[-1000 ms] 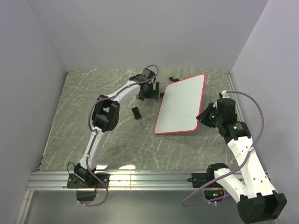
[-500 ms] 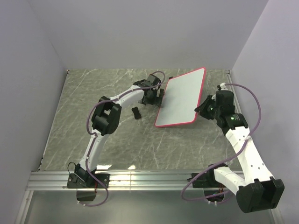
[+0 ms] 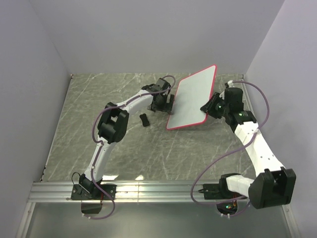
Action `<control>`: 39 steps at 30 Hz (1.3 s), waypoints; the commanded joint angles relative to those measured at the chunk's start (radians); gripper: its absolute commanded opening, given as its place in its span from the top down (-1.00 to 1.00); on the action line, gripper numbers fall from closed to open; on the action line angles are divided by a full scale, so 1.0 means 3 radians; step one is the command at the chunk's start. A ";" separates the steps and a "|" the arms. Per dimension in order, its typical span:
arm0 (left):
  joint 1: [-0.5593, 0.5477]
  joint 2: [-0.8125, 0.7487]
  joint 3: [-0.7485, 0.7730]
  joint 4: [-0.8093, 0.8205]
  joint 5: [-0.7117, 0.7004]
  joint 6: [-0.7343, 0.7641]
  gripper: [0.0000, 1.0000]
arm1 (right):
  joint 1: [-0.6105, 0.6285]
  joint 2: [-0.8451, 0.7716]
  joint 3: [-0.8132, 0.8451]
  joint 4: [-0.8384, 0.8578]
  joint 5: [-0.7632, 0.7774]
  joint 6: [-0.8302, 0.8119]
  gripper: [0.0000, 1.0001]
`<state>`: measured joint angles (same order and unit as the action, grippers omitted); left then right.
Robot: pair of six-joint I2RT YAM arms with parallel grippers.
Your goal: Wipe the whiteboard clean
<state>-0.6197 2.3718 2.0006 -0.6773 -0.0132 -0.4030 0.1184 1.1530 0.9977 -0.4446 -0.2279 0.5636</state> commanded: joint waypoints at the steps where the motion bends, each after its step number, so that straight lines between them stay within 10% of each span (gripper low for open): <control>1: -0.0143 0.0275 -0.0047 -0.0289 0.0509 -0.0037 -0.95 | 0.0055 0.0124 0.0090 0.0270 -0.0258 0.0054 0.36; 7: -0.0138 0.0275 -0.0022 -0.0279 0.0535 -0.0017 -0.95 | 0.0096 0.0354 0.0182 0.0311 -0.0253 0.0080 0.37; 11: -0.0123 0.0234 -0.0078 -0.0258 0.0565 -0.0022 -0.95 | 0.0122 0.0487 0.0309 0.0255 -0.0232 0.0075 1.00; 39: 0.0281 -0.0778 -0.0768 -0.0217 0.0448 -0.0155 -0.99 | 0.0071 0.0406 0.1629 -0.0149 0.1128 0.0590 1.00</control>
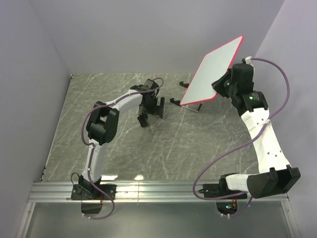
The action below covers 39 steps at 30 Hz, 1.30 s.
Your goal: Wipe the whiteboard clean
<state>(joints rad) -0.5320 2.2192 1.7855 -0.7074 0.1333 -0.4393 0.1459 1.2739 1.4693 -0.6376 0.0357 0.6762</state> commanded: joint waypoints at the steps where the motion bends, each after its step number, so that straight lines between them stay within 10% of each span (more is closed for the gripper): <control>1: -0.0006 -0.0335 -0.0081 -0.0122 -0.0076 -0.0039 -0.99 | -0.0016 0.0023 0.0007 0.0525 0.0189 0.0302 1.00; 29: 0.0413 -0.1200 -0.1048 0.0037 -0.0148 0.0114 -0.99 | 0.0148 0.0994 -0.0490 0.0607 -0.0564 0.0042 1.00; 39: 0.0515 -0.1129 -0.0977 0.0037 -0.0092 0.0171 -0.99 | 0.0127 0.0275 -0.0960 0.1275 -0.0722 0.0814 1.00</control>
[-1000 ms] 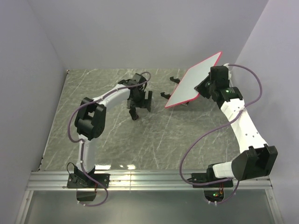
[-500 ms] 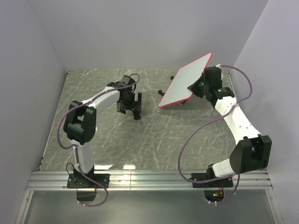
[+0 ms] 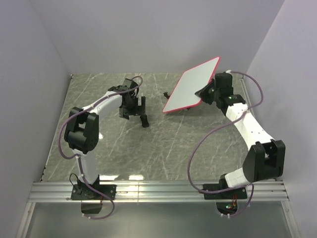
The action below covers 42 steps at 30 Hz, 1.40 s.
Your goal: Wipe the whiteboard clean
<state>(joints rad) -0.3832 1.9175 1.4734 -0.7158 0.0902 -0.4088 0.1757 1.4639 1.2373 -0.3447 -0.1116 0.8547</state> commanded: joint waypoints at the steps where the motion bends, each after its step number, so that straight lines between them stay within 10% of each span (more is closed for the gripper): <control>1: 0.0019 -0.0108 0.0069 0.0065 0.0057 0.0079 -0.99 | 0.0023 -0.0496 -0.0202 0.0467 -0.0236 0.0285 1.00; 10: 0.0025 0.0025 0.0207 0.0039 0.0165 0.0099 -0.99 | -0.0120 -0.0870 0.0094 -0.0455 0.0525 0.0664 1.00; 30: 0.0025 -0.0015 0.0253 -0.0032 0.0165 0.0048 -0.99 | -0.0448 -0.1653 0.0329 -0.2169 0.0392 -0.0492 1.00; 42: 0.0025 -0.0056 0.0217 0.0034 0.0216 -0.0023 -0.99 | -0.0453 -0.1582 0.0533 -0.1265 0.0162 -0.0379 1.00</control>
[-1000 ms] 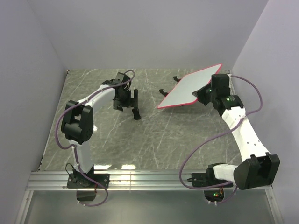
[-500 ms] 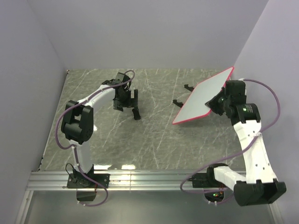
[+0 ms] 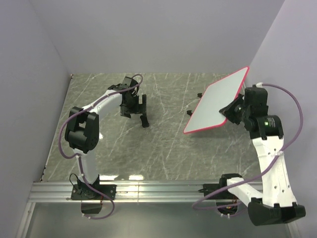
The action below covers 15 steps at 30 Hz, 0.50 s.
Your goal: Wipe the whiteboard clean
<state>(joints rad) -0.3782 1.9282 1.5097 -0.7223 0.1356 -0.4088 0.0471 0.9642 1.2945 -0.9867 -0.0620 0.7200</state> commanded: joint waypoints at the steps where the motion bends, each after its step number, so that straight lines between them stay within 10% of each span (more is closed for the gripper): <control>1: 0.0003 -0.0097 0.0086 0.0056 0.0064 -0.0018 -0.99 | -0.0024 0.0130 0.0424 0.0896 0.0032 0.0065 1.00; 15: 0.0008 -0.0261 -0.0139 0.0086 0.0008 0.0079 -0.99 | -0.0034 0.0457 0.0159 0.1177 0.0385 0.0141 1.00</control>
<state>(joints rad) -0.3782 1.9114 1.4830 -0.7155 0.1349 -0.4042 0.0452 1.1126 1.3312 -0.8280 0.0101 0.7460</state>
